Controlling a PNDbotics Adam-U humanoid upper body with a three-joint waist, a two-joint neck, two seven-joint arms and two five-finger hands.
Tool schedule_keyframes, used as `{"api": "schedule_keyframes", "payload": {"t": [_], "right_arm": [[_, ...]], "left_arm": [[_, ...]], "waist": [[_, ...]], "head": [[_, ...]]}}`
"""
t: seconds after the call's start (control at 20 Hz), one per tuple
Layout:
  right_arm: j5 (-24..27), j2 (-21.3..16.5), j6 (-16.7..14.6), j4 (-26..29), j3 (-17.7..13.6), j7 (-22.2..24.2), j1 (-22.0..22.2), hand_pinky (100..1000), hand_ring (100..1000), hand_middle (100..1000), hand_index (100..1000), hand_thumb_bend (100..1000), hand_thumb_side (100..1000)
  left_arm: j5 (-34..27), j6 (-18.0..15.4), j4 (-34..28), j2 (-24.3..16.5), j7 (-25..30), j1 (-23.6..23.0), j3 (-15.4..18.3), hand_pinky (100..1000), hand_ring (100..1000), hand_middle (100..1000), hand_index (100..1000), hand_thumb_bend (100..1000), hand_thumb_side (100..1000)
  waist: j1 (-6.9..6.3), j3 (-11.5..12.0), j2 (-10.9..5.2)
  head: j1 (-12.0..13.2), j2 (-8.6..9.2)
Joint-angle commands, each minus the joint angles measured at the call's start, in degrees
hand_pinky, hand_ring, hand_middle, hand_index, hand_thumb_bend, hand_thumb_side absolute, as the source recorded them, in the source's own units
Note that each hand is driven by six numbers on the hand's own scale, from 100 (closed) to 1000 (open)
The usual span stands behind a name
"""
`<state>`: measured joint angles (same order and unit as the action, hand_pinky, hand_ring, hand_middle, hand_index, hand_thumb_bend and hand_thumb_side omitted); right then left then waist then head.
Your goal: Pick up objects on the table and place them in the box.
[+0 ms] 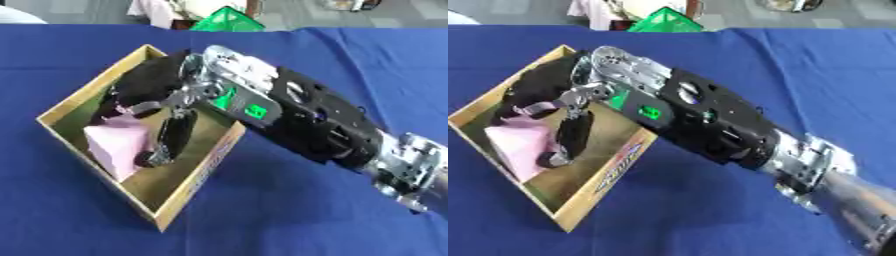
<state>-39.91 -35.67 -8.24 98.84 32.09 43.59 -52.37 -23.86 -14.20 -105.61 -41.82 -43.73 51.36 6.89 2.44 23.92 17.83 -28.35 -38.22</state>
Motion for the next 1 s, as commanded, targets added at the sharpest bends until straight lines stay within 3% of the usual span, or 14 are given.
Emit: {"api": "schedule_keyframes", "payload": {"t": [0.05, 0.25, 0.5, 0.7, 0.9, 0.95, 1.0], "right_arm": [[-0.1, -1.8, -1.0, 0.6, -1.0, 0.9, -0.6, 823, 941, 906, 972, 411, 576], [-2.0, -2.1, -2.8, 1.0, -2.4, 3.2, -0.2, 862, 971, 918, 983, 494, 519], [-2.6, -2.3, -2.9, 1.4, -3.5, 2.4, 0.1, 855, 955, 908, 978, 477, 508], [-0.6, -2.2, -1.5, 3.7, -5.8, 0.0, -0.2, 837, 925, 879, 961, 395, 507], [2.7, -3.2, 1.4, 8.5, -10.1, -3.3, -0.9, 827, 900, 855, 950, 324, 503], [3.5, -3.6, 2.2, 9.9, -11.3, -4.2, -1.2, 815, 878, 831, 933, 229, 496], [4.3, -3.9, 3.1, 11.3, -12.7, -5.1, -1.4, 813, 873, 825, 928, 211, 502]], "left_arm": [[-0.1, 0.1, -0.2, -1.2, 0.3, 0.5, 0.2, 817, 769, 677, 871, 658, 859], [-0.2, 0.1, -0.2, -1.2, 0.3, 0.4, 0.2, 817, 769, 676, 871, 657, 859], [-0.2, 0.1, -0.1, -1.2, 0.3, 0.2, 0.2, 818, 769, 675, 871, 657, 860], [-0.2, 0.1, 0.1, -1.3, 0.3, 0.0, 0.2, 818, 768, 675, 871, 655, 861], [-0.1, 0.1, 0.2, -1.5, 0.2, -0.2, 0.3, 818, 769, 675, 871, 655, 860], [0.0, 0.1, 0.2, -1.6, 0.2, -0.4, 0.4, 818, 769, 675, 871, 656, 860], [0.1, 0.0, 0.2, -1.7, 0.1, -0.6, 0.5, 818, 769, 675, 871, 656, 860]], "waist": [[-0.41, -0.1, -1.16], [-0.51, -0.2, -1.13], [-0.57, -0.4, -1.14], [-0.7, -0.6, -1.16], [-0.85, -0.9, -1.28], [-0.92, -1.1, -1.32], [-1.0, -1.3, -1.35]], "head": [[0.0, 0.12], [0.1, 0.26], [-0.1, 0.41], [-0.1, 0.51], [0.2, 0.41], [0.3, 0.4], [0.4, 0.41]]}}
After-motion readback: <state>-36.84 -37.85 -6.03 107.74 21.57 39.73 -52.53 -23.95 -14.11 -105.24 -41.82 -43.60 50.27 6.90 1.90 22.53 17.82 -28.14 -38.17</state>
